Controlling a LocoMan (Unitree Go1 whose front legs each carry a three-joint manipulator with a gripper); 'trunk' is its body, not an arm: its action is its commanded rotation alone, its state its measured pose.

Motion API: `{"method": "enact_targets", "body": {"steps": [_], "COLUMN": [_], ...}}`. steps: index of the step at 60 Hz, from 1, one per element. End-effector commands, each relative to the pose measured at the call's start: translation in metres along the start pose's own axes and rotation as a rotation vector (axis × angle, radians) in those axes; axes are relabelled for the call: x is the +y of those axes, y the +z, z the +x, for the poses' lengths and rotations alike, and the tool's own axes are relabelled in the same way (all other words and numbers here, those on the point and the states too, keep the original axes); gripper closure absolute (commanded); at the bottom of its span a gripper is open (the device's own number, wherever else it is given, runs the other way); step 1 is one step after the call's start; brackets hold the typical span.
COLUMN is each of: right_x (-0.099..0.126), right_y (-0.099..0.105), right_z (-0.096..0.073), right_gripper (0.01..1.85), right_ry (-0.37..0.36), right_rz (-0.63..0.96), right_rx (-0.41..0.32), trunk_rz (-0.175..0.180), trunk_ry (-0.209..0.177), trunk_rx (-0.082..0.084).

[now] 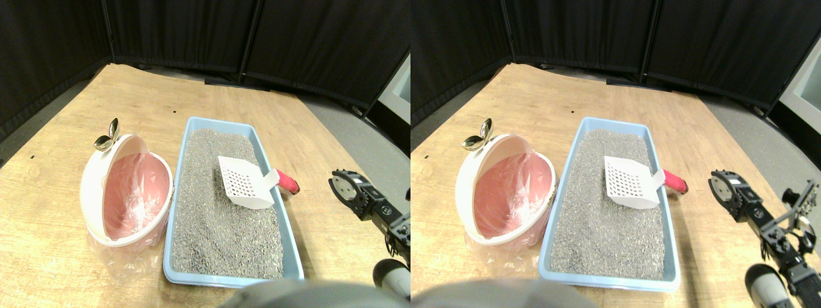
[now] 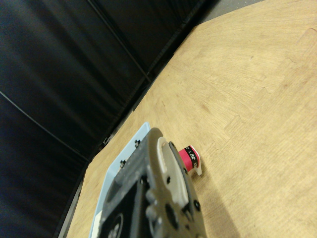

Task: Scoop (unimanual)

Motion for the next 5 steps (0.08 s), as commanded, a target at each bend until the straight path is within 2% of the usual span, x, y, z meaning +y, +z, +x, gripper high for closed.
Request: {"method": "enact_targets", "body": {"steps": [1, 5], "right_x": [0.0075, 0.0082], "right_y": [0.0065, 0.0047], "right_z": [-0.0043, -0.0056], "right_gripper": [1.8, 1.8], "right_ry": [0.017, 0.012], "right_rz": [-0.019, -0.014], "right_rx": [-0.062, -0.075], "trunk_rz": [-0.013, -0.014], "trunk_ry": [-0.001, 0.0], "trunk_rx": [-0.008, -0.01]}}
